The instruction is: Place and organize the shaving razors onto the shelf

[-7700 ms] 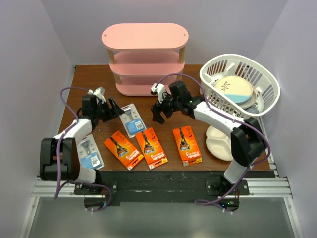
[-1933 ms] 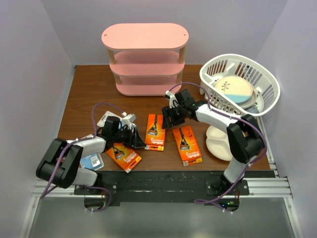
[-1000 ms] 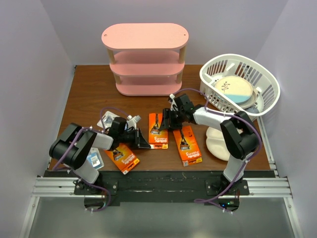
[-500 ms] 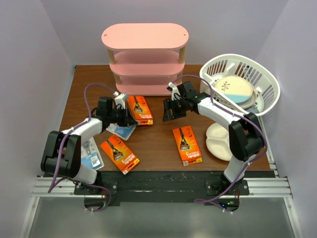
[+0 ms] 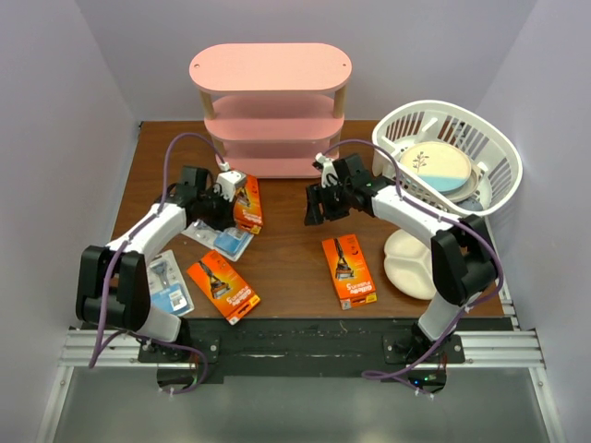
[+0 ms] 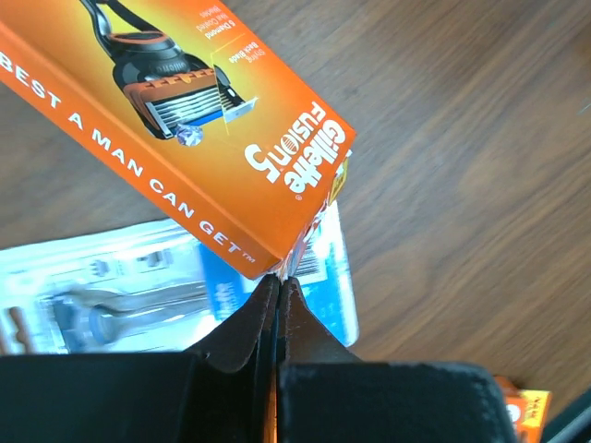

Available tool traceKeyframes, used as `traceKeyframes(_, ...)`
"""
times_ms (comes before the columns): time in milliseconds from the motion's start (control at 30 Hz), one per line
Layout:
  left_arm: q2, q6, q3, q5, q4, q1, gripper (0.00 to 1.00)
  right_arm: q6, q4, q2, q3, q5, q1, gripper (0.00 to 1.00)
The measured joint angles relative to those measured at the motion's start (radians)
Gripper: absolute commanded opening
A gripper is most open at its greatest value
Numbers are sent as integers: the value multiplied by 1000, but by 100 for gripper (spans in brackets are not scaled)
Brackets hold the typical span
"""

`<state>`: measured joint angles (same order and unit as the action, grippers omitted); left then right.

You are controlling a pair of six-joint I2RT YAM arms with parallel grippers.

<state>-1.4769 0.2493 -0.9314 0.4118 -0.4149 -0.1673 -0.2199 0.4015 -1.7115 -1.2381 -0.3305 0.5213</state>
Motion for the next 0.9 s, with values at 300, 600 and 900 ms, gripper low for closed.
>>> traceKeyframes(300,51,184,-23,47,-29,45,0,2,-14,0,49,0,0,65)
traceKeyframes(600,143,233,-29,183,11,51,0,2,-15,0,81,0,0,66)
traceKeyframes(900,144,172,-3,288,216,78,0,16,-16,-8,67,2,0,66)
